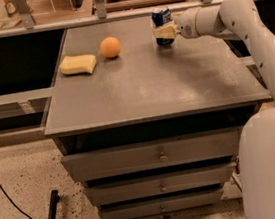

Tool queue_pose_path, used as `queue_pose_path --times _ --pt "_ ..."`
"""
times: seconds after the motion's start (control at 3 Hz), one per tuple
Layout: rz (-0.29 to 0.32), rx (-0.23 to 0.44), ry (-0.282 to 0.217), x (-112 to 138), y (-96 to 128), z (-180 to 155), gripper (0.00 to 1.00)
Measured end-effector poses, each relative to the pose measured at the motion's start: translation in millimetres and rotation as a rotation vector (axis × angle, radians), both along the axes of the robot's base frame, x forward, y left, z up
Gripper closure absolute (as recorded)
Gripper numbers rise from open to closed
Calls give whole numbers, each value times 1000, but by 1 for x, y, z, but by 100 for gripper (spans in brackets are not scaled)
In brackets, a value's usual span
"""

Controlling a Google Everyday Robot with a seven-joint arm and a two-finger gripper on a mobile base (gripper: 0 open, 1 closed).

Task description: Knock pepsi can over

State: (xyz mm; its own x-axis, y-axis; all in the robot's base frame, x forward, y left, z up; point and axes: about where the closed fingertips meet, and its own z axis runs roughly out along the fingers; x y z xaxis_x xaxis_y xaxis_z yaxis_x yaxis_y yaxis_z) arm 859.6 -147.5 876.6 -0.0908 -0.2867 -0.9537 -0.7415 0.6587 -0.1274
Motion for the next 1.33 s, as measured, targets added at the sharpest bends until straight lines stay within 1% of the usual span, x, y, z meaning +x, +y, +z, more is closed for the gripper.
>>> queue_pose_path --times 0.33,0.67,1.0,1.33 --pt "2 -164 101 -38 -11 17 100" --pt "50 -370 191 -94 -10 39 100" --pt "124 -565 289 -153 -3 45 100" --pt "230 -711 442 -214 -6 20 100"
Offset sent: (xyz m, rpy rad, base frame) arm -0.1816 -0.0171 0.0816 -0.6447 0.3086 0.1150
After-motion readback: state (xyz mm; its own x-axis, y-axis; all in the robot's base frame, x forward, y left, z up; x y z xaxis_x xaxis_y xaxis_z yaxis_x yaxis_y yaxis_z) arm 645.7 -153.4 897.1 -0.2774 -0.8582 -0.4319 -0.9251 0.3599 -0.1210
